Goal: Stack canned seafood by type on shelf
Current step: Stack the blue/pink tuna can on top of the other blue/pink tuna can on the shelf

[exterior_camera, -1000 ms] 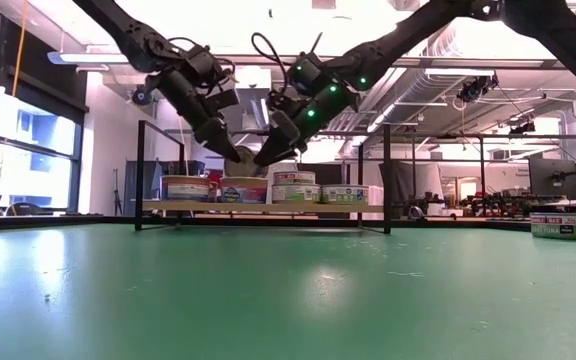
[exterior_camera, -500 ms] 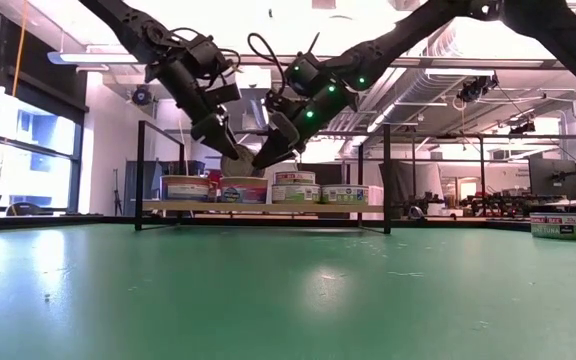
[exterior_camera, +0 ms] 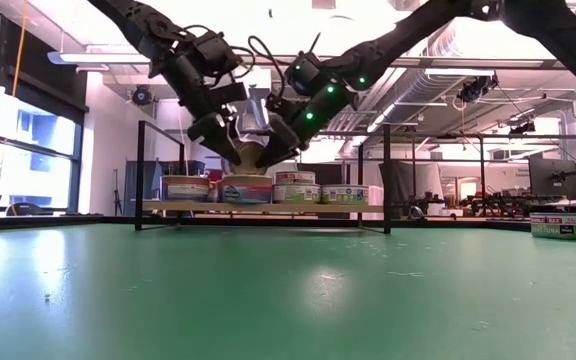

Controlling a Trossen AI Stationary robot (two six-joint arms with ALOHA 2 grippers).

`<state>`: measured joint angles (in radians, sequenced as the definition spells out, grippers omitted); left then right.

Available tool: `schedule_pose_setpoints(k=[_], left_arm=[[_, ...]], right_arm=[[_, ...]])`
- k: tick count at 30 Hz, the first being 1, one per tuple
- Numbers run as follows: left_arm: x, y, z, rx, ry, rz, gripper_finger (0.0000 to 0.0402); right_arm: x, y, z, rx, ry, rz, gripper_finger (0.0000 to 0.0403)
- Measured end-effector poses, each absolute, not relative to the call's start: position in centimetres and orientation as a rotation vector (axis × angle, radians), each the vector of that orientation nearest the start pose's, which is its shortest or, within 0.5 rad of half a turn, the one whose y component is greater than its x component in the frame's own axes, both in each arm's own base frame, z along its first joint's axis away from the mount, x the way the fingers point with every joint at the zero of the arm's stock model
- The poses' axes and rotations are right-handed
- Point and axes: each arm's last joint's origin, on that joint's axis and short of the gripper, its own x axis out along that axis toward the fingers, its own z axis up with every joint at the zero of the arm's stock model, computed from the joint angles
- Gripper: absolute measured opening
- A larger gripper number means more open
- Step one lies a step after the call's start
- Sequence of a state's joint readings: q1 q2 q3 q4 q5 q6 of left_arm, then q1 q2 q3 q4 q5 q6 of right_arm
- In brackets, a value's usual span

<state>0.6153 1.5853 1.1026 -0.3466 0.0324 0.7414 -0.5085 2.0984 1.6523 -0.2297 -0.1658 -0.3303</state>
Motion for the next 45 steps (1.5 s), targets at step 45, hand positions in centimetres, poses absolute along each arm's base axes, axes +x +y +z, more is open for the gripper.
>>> schedule_pose_setpoints(k=[45], left_arm=[[29.8, 14.1, 24.5, 0.791, 1.222, 0.802, 0.0159]], right_arm=[[37.1, -12.1, 25.9, -0.237, 0.802, -0.233, 0.0216]])
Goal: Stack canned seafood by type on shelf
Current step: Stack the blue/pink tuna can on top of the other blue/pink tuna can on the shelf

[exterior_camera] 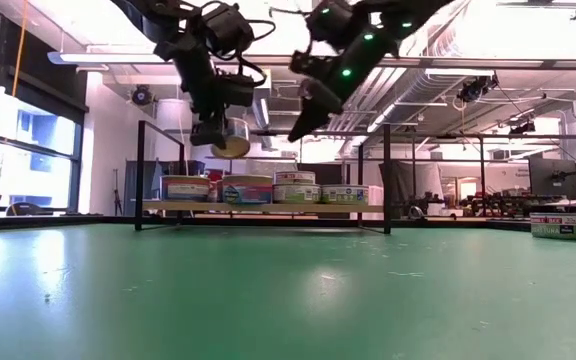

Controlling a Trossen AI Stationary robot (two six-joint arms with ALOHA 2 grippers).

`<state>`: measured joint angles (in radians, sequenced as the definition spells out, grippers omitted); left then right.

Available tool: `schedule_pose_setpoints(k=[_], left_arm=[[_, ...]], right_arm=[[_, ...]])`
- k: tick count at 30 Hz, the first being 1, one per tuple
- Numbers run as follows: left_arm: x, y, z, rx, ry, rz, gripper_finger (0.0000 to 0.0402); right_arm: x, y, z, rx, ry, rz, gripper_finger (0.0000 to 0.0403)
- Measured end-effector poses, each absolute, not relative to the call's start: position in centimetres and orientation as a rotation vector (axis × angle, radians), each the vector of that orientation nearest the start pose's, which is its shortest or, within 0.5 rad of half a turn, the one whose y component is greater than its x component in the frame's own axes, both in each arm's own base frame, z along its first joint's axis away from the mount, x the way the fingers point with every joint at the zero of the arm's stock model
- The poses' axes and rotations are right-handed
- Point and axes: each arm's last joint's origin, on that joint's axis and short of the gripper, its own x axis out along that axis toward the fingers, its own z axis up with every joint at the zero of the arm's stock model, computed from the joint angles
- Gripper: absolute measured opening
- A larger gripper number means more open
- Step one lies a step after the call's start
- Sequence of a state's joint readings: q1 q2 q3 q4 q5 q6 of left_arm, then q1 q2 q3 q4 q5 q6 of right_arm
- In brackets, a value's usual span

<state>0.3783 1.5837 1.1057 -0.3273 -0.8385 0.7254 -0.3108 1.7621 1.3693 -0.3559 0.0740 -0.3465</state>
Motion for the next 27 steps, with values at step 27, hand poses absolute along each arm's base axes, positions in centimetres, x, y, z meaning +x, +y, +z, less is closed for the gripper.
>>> schedule_pose_setpoints(k=[27], left_arm=[[29.3, 17.8, 22.3, 0.819, 1.231, 0.477, 0.0198]], right_arm=[[31.7, 3.3, 21.8, -0.232, 0.471, -0.218, 0.0216]])
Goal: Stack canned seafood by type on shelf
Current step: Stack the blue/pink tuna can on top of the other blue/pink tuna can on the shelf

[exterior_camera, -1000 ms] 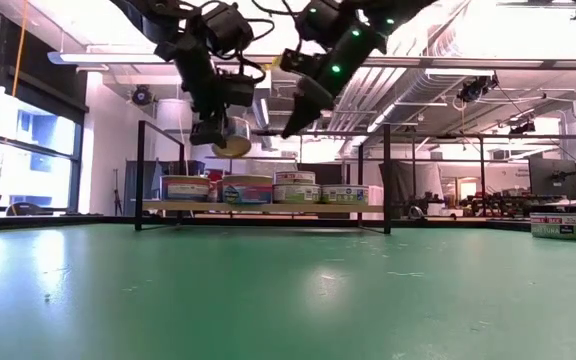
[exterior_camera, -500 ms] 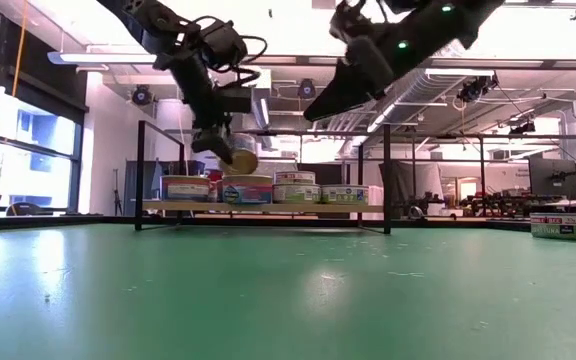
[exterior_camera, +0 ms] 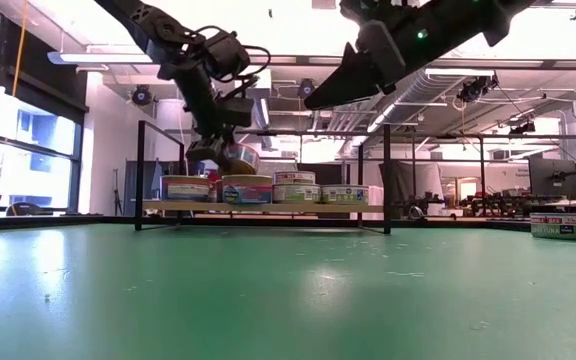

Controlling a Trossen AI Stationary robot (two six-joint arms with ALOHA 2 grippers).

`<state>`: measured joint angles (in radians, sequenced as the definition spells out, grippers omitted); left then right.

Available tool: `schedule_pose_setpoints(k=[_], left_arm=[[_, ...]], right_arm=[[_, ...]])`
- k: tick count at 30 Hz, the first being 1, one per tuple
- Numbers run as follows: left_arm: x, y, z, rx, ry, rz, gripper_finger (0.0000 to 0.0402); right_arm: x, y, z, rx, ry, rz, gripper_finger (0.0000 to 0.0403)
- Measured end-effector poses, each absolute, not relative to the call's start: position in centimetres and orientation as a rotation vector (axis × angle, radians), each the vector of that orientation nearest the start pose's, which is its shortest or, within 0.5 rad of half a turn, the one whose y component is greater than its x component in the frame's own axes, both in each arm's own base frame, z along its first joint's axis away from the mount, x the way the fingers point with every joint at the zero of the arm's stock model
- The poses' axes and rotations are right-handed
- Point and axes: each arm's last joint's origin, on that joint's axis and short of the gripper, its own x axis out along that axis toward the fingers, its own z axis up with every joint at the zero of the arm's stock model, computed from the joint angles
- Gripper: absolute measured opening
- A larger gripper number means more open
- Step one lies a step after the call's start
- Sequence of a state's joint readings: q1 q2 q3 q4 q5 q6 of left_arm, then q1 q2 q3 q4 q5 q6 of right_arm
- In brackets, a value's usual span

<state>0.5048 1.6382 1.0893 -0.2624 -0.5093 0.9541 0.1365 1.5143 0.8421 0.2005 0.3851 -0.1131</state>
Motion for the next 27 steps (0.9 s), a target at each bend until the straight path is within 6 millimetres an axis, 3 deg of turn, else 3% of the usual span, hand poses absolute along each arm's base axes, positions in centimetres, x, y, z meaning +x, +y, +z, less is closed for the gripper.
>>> schedule_pose_setpoints(k=[14, 27], left_arm=[[30.0, 16.7, 22.6, 0.917, 1.251, 0.498, 0.0198], [31.0, 13.9, 22.5, 0.986, 1.275, 0.476, 0.0181]], right_arm=[[31.7, 3.0, 21.9, -0.230, 0.471, -0.224, 0.0216], [31.7, 3.1, 21.9, -0.229, 0.470, -0.224, 0.0216]])
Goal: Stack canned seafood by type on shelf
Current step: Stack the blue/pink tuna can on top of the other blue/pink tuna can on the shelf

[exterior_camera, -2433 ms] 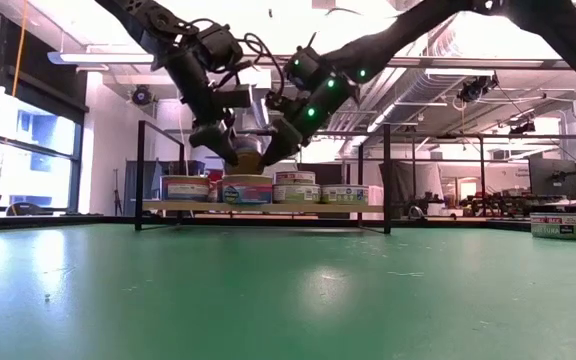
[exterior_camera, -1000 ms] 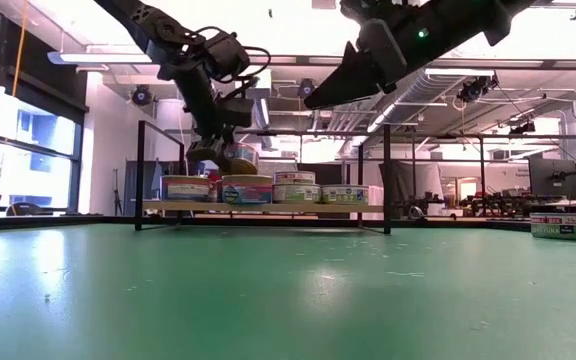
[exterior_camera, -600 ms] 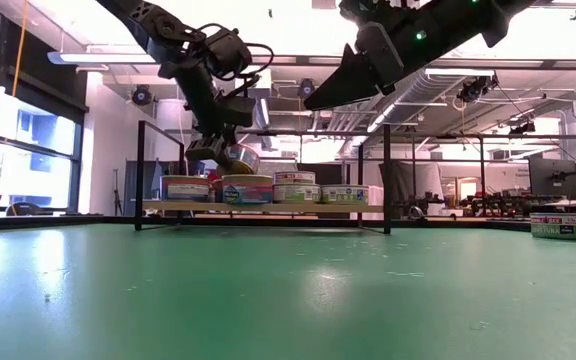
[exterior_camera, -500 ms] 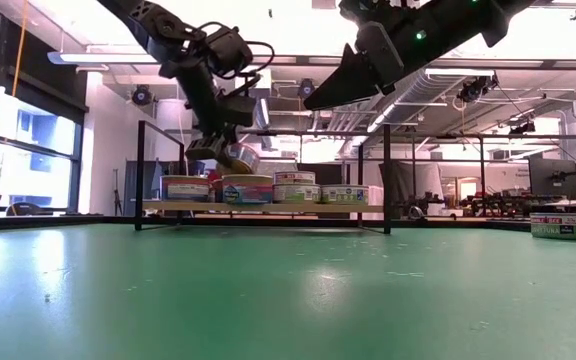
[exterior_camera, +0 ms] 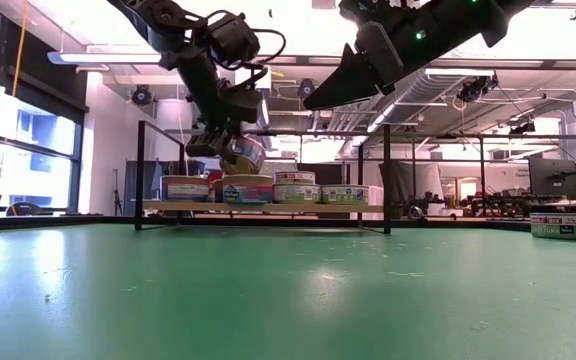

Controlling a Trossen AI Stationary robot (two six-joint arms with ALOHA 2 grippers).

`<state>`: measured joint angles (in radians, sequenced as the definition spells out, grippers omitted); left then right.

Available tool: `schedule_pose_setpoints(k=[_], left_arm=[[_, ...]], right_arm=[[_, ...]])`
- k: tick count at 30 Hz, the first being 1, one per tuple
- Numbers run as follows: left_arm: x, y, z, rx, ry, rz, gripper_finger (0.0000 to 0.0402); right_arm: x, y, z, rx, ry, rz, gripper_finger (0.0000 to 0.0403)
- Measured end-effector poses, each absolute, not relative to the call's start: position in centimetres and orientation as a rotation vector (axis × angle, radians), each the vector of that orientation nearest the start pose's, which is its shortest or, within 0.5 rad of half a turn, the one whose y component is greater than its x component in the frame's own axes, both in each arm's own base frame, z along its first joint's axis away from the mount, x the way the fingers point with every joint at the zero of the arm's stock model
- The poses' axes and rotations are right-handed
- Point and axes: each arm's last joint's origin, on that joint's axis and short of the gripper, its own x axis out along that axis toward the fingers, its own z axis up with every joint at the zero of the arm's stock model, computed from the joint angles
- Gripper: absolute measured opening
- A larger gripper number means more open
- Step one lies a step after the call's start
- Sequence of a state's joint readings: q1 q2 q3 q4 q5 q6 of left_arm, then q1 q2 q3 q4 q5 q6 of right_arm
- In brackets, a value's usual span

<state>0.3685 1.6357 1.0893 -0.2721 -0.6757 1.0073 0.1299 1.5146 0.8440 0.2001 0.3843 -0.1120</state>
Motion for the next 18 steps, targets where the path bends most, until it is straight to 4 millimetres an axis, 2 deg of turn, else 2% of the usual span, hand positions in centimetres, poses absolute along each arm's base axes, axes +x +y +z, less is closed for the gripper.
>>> schedule_pose_setpoints(k=[5, 18], left_arm=[[30.8, 13.6, 22.2, 0.961, 1.289, 0.430, 0.0179], [29.5, 16.8, 22.4, 0.830, 1.246, 0.458, 0.0178]], right_arm=[[31.7, 3.1, 21.9, -0.229, 0.471, -0.224, 0.0216], [31.8, 3.1, 21.9, -0.222, 0.471, -0.224, 0.0216]])
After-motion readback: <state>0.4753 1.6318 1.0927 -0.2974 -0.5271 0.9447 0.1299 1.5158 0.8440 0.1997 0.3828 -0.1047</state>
